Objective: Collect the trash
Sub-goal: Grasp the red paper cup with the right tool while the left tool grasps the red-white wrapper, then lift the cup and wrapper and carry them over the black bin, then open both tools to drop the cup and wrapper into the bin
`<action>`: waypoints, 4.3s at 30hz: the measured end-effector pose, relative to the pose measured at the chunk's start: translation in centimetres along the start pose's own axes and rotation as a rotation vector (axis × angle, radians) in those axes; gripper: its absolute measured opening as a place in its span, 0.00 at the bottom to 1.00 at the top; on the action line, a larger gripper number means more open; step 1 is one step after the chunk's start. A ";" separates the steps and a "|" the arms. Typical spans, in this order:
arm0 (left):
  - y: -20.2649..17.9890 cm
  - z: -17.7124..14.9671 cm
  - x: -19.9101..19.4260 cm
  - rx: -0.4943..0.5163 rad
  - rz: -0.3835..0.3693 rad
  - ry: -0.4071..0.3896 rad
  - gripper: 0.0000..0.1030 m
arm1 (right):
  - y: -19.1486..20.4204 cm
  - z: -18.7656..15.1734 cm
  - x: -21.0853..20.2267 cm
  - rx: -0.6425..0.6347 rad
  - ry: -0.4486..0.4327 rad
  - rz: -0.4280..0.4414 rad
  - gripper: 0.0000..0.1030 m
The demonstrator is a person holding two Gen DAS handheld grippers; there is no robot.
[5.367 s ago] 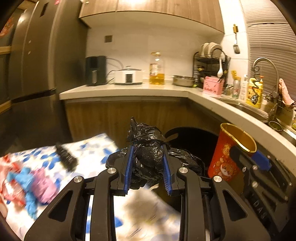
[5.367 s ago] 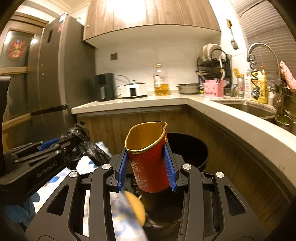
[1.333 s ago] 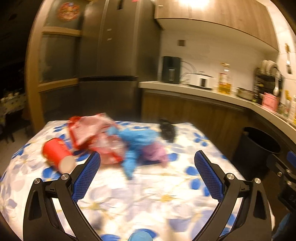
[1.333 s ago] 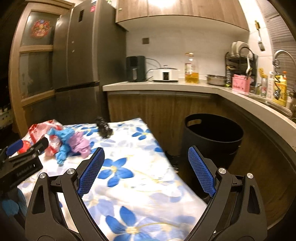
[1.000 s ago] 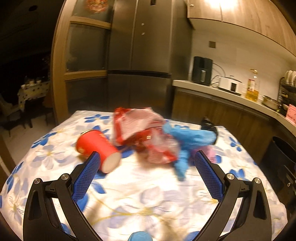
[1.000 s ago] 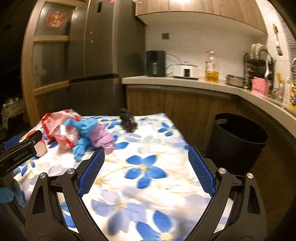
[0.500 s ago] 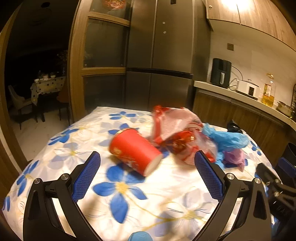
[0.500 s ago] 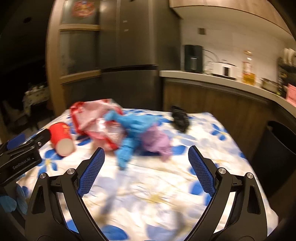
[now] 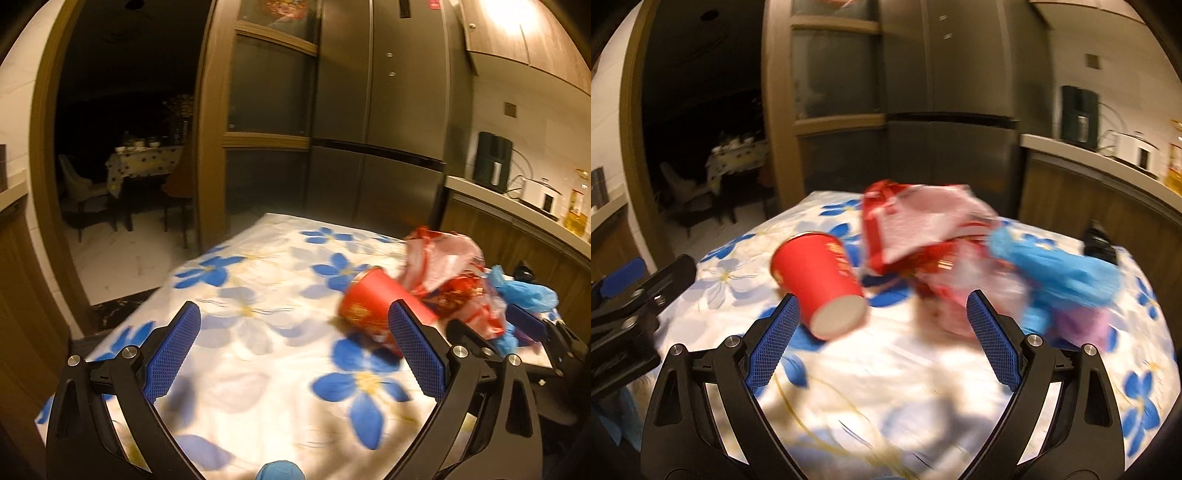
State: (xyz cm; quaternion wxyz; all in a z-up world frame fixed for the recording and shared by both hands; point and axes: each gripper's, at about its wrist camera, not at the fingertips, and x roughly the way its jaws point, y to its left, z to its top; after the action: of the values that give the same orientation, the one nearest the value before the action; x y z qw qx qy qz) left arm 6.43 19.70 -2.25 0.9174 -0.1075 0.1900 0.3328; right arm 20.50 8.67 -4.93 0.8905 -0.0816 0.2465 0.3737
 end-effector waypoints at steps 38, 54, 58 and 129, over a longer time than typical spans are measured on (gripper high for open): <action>-1.9 2.2 3.2 0.010 -0.090 0.011 0.94 | -1.7 -2.2 -1.8 -0.024 0.045 0.053 0.57; -12.0 3.2 12.1 0.098 -0.273 0.148 0.59 | -8.2 -4.2 -7.6 0.138 -0.029 -0.050 0.57; -11.9 2.5 12.6 0.113 -0.279 0.189 0.02 | -8.7 -4.2 -8.3 0.145 -0.039 -0.070 0.57; -53.0 -5.2 -11.1 0.403 -1.042 0.035 0.00 | -42.0 -9.5 -32.3 0.543 -0.304 -0.856 0.59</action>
State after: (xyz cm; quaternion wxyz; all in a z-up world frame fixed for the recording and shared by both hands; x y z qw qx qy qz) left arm 31.70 -28.33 1.50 0.9597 -0.0150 0.1867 -0.2095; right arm 27.20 -44.36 1.31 0.9782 0.1138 0.1470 -0.0928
